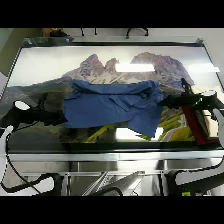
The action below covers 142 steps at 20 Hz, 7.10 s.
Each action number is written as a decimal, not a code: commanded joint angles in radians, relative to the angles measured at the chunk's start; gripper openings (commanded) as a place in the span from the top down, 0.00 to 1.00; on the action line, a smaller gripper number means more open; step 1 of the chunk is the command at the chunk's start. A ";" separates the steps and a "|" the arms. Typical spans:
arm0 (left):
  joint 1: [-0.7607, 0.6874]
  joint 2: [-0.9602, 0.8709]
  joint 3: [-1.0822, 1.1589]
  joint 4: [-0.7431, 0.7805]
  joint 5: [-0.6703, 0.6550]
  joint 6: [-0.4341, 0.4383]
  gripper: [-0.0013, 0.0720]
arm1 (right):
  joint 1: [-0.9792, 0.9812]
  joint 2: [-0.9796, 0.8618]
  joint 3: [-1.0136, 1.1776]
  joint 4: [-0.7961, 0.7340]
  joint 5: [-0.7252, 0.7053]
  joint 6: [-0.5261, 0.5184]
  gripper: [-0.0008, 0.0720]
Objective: Fold the shirts.
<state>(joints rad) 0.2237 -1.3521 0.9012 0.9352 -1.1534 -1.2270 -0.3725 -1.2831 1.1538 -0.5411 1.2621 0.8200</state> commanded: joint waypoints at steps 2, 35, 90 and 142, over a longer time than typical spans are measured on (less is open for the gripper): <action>0.007 0.144 0.179 -0.260 -0.098 0.087 0.96 | -0.045 0.218 0.080 0.457 0.124 -0.088 0.96; -0.132 -0.418 0.789 -0.088 0.081 0.072 0.96 | 0.098 -0.182 0.266 0.422 -0.339 -0.303 0.97; -0.093 -0.100 -0.040 0.033 -0.020 -0.111 0.07 | -0.256 0.563 -0.453 -0.372 0.054 0.491 0.59; -0.112 -0.157 0.438 0.119 -0.086 -0.134 0.96 | 0.008 0.323 -0.308 0.206 -0.298 -0.013 0.96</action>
<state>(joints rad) 0.1524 -1.4254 1.2179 1.0721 -1.2903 -1.3609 -0.4496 -0.8585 0.7715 -0.3828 1.1030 0.8894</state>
